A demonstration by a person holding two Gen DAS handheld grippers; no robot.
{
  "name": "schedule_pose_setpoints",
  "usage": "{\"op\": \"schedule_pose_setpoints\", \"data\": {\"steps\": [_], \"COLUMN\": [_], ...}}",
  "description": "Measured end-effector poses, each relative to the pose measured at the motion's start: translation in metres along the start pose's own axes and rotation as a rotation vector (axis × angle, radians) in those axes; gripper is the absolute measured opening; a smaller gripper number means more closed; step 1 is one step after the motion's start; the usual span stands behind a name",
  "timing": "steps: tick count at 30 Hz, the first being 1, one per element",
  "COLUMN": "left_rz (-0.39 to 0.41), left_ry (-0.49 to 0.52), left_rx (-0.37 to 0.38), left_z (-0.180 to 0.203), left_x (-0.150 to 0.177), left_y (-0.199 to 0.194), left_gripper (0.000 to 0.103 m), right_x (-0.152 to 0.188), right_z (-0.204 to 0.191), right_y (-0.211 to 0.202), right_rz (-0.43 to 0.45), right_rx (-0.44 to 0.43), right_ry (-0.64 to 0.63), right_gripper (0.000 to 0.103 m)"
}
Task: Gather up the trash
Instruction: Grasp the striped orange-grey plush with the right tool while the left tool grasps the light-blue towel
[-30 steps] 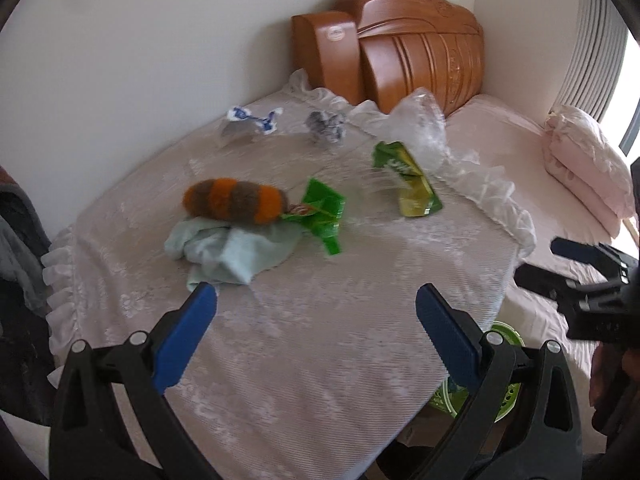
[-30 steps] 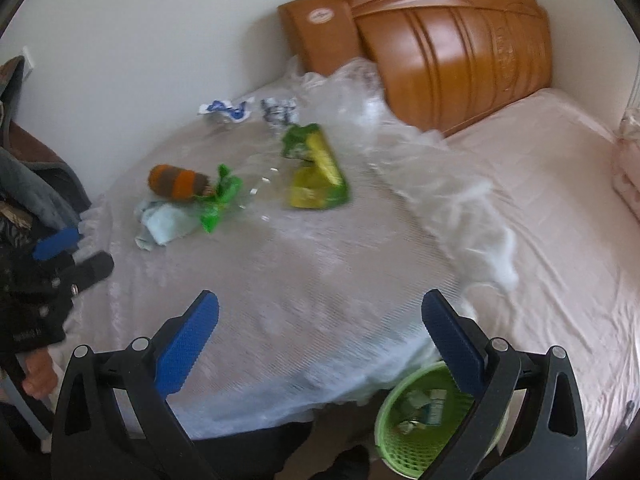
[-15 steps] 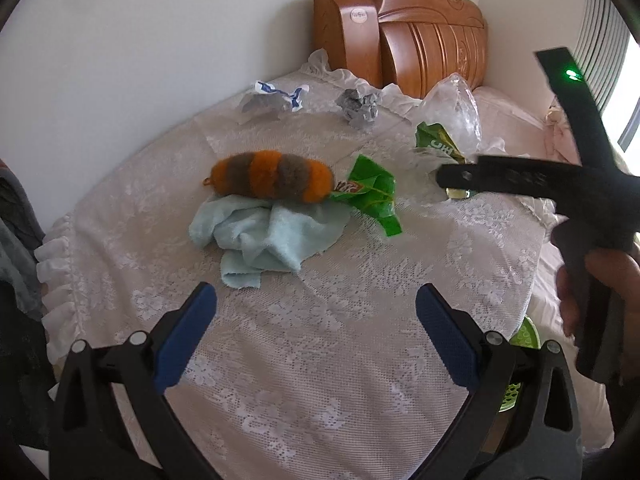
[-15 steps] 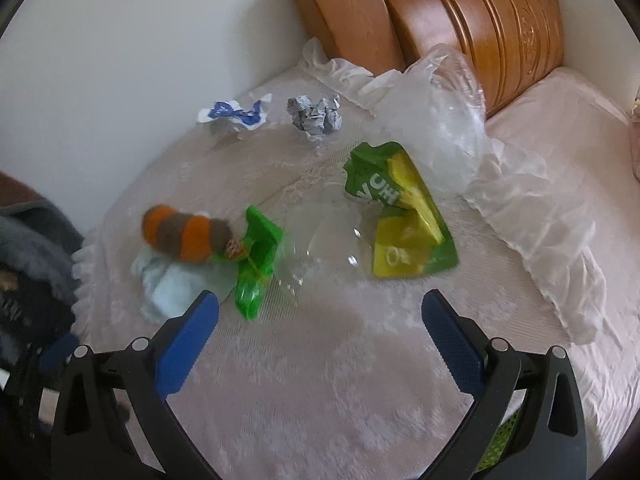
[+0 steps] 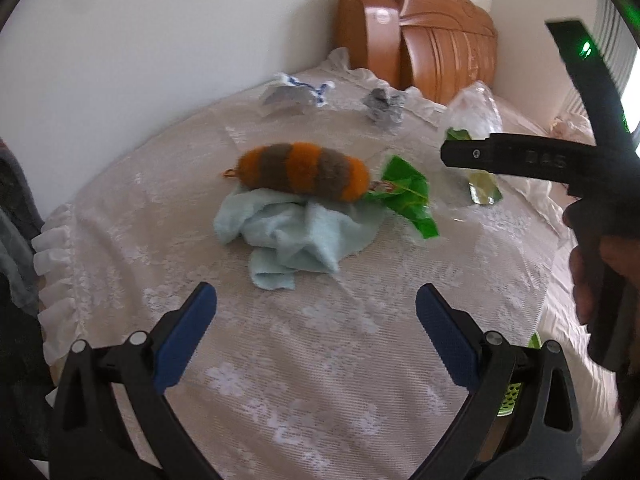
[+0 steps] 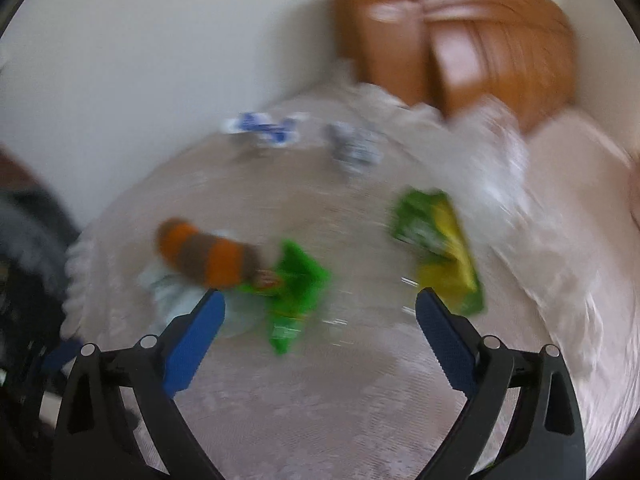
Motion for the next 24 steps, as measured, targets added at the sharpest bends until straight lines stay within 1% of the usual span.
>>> {"op": "schedule_pose_setpoints", "data": {"steps": [5, 7, 11, 12, 13, 14, 16, 19, 21, 24], "left_rz": [0.002, -0.002, -0.009, -0.01, -0.013, -0.016, -0.019, -0.018, -0.01, 0.012], "left_ry": [-0.04, -0.055, -0.075, -0.08, -0.086, -0.091, -0.101, -0.111, -0.104, -0.045], "left_rx": [-0.016, -0.025, -0.033, -0.034, -0.035, -0.033, -0.028, -0.015, -0.009, 0.006], "left_z": [-0.023, -0.032, -0.044, -0.046, -0.049, -0.051, -0.054, -0.056, -0.055, -0.046], "left_x": [0.002, 0.004, 0.009, 0.01, 0.011, 0.012, 0.012, 0.01, 0.007, -0.001], "left_y": [0.002, 0.003, 0.004, 0.004, 0.005, 0.006, 0.01, 0.015, 0.02, 0.034], "left_gripper": [0.096, 0.096, 0.096, 0.096, 0.096, 0.096, 0.096, 0.096, 0.096, 0.096], "right_x": [-0.007, -0.006, -0.004, -0.003, -0.001, 0.003, 0.006, 0.0, -0.011, -0.032], "right_z": [-0.069, -0.089, -0.114, -0.117, -0.119, -0.119, -0.115, -0.111, -0.109, -0.099], "right_y": [0.033, 0.052, 0.086, 0.093, 0.101, 0.105, 0.11, 0.109, 0.101, 0.083], "right_rz": [-0.056, -0.077, -0.135, -0.155, -0.176, -0.198, -0.228, -0.225, -0.203, -0.15], "right_rx": [-0.128, -0.143, -0.182, -0.185, -0.186, -0.186, -0.189, -0.212, -0.246, -0.282], "right_ry": [-0.272, -0.376, -0.462, -0.473, -0.485, -0.49, -0.48, -0.417, -0.336, -0.217], "right_gripper": [0.096, 0.096, 0.094, 0.089, 0.079, 0.073, 0.044, 0.034, 0.032, 0.032]}}
Point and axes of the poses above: each gripper's, at about its wrist camera, not at the fingertips, and y roughly the way its jaws point, z to its right, x to its underside, the point moved 10 cm from there along y, roughly the way its jaws point, and after that the axes turned 12 degrees about z, right-handed, at the moved point
